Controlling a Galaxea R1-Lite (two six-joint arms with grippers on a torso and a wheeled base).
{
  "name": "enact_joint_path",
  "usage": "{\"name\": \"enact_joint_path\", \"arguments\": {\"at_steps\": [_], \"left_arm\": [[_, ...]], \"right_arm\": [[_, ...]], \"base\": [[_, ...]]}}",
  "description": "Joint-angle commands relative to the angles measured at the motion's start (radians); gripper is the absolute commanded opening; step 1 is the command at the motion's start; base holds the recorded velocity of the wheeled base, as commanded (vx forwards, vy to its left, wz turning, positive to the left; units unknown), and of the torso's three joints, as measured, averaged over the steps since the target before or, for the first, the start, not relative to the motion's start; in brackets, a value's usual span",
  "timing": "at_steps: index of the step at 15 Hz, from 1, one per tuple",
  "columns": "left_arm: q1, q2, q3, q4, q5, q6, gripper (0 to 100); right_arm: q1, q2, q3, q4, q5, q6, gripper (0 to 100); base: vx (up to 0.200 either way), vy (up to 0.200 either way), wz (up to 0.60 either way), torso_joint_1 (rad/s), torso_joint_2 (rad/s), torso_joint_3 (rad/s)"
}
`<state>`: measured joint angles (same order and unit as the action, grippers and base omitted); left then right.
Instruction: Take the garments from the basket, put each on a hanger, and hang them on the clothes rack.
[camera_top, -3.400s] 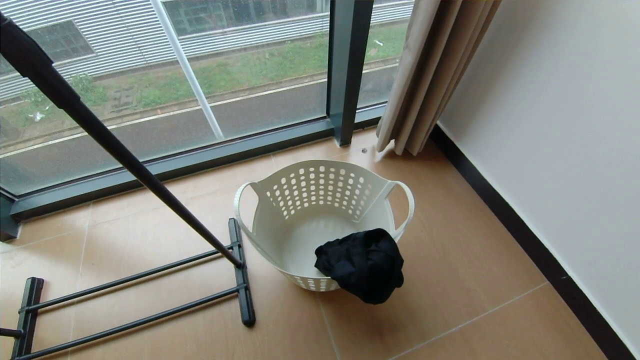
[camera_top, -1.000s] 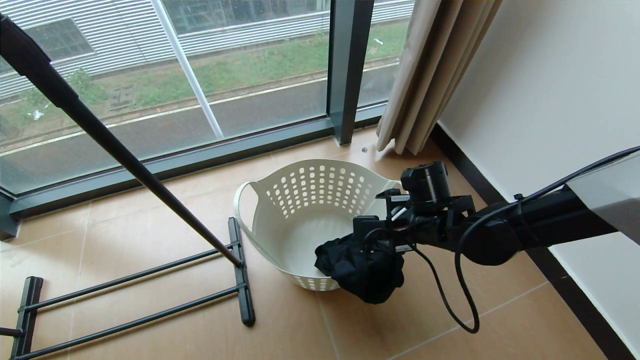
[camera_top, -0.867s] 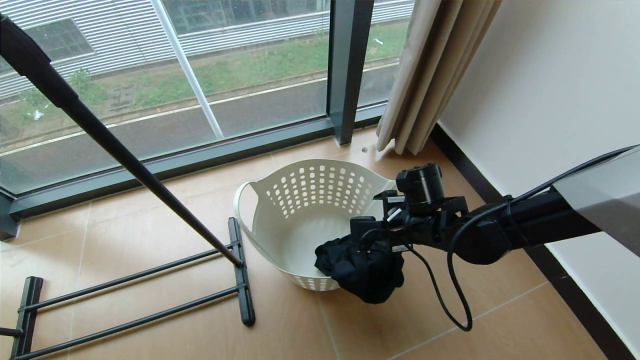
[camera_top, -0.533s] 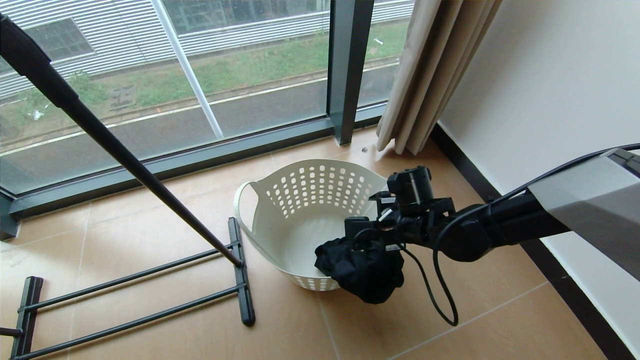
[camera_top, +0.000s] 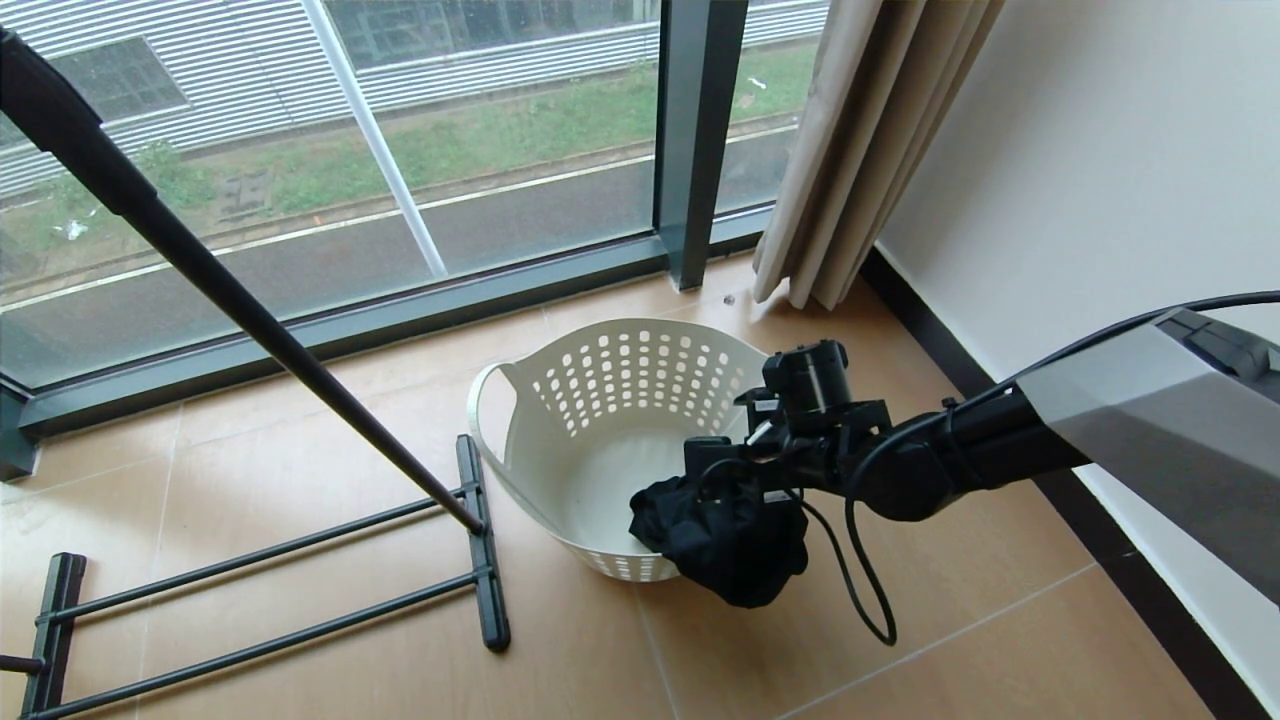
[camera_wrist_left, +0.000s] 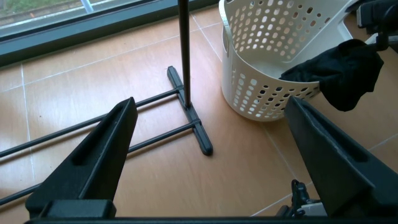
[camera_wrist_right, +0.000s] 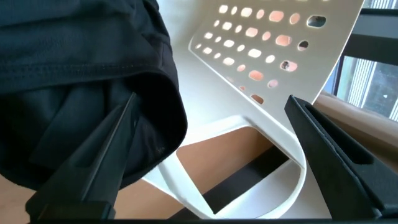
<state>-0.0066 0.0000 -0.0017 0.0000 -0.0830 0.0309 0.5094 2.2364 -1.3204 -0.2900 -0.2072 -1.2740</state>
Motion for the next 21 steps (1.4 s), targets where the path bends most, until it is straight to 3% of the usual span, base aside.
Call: {"name": "enact_joint_path", "arguments": {"at_steps": [1,4,18,19,21], "left_arm": [[0.000,0.000,0.000,0.000,0.000,0.000,100],[-0.001,0.000,0.000,0.000,0.000,0.000,100],[0.000,0.000,0.000,0.000,0.000,0.000,100],[0.000,0.000,0.000,0.000,0.000,0.000,100],[-0.001,0.000,0.000,0.000,0.000,0.000,100]], "right_arm": [[-0.006,0.020,-0.020,0.000,-0.001,-0.001,100],[-0.028,0.063,-0.072,0.003,-0.011,-0.001,100],[-0.034,0.118,-0.123,0.002,-0.018,-0.001,100],[-0.034,0.118,-0.123,0.003,-0.018,-0.002,0],[-0.034,0.121,-0.123,-0.003,-0.017,-0.005,0]], "base": [[0.000,0.000,0.00,0.000,0.00,0.000],[0.000,0.000,0.00,0.000,0.00,0.000],[0.000,0.000,0.00,0.000,0.00,0.000],[0.000,0.000,0.00,0.000,0.00,0.000],[0.000,0.000,0.00,0.000,0.00,0.000]]}}
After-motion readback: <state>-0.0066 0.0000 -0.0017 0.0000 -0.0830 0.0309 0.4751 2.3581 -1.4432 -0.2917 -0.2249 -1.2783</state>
